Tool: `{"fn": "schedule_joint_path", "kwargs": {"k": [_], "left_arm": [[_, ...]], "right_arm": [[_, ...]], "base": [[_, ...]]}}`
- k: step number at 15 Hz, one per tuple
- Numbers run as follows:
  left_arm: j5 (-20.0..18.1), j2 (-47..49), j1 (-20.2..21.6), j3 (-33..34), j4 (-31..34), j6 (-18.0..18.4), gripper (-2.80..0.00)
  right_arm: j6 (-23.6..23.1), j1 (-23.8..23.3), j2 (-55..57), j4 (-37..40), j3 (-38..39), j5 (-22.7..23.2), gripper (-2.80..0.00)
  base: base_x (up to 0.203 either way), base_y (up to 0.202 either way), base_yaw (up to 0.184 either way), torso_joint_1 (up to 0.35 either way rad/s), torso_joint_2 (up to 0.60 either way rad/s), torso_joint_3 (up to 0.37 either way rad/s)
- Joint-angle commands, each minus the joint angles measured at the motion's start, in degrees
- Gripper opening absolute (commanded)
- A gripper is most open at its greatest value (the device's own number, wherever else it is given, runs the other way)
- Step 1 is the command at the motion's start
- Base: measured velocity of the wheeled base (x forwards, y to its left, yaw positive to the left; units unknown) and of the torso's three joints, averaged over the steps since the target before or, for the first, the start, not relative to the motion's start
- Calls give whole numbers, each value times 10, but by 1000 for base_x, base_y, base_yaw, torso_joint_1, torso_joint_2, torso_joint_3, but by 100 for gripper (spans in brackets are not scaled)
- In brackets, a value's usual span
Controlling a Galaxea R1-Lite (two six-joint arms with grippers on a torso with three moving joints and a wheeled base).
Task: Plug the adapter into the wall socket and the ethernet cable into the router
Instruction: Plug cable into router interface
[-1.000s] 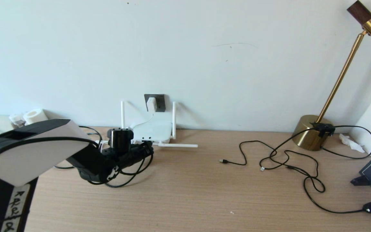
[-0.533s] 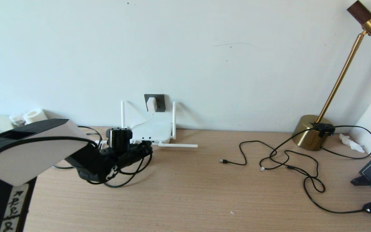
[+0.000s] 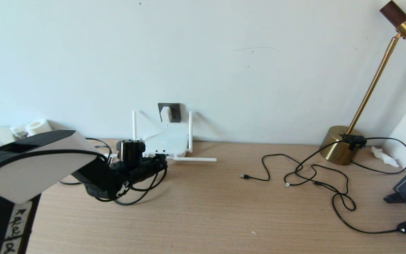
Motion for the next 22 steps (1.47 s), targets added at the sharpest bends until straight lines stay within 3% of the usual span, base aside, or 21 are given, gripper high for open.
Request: {"fn": "schedule_joint_path", "kwargs": {"k": [1, 22], "left_arm": [[0, 3, 1, 0, -3, -2, -280], [-2, 0, 2, -4, 2, -1, -280]], "right_arm": [[0, 0, 1, 0, 0, 0, 0], [0, 0, 1, 0, 0, 0, 0]], "base": [[0, 0, 0, 0, 0, 0], [0, 0, 0, 0, 0, 0]]}}
